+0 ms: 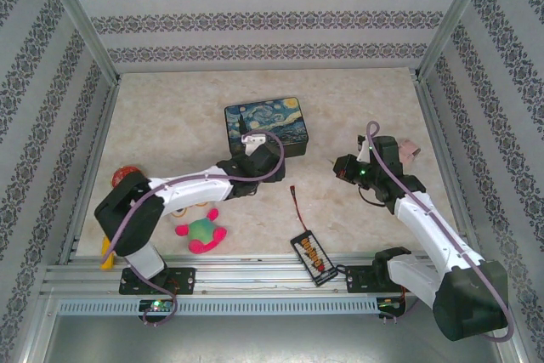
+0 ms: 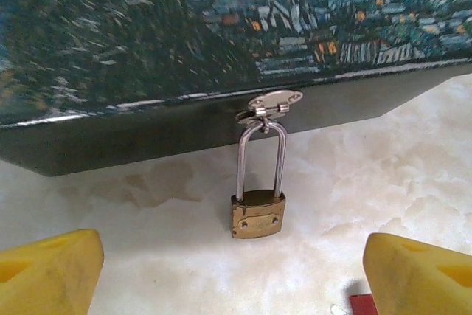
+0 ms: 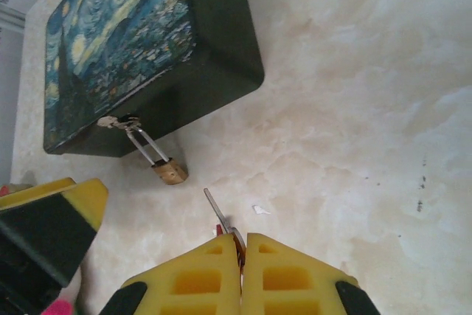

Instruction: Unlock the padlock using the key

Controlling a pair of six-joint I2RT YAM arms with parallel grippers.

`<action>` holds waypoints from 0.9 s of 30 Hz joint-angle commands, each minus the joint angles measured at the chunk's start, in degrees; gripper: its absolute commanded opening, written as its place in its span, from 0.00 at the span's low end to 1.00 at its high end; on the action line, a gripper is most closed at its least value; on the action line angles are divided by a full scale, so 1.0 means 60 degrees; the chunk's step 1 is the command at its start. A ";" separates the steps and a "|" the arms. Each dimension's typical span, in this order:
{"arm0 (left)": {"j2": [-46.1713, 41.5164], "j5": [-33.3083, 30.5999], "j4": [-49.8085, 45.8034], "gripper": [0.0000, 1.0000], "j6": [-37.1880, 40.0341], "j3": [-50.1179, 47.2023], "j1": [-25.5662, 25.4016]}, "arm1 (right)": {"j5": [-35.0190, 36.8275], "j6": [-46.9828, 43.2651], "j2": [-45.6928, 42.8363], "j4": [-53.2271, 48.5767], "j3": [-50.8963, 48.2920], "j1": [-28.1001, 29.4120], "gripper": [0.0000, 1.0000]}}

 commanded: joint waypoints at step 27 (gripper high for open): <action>0.3166 -0.0517 -0.0018 0.64 -0.0367 0.2201 0.0218 | 0.0400 0.0301 0.0053 0.0752 -0.0492 -0.0651 0.00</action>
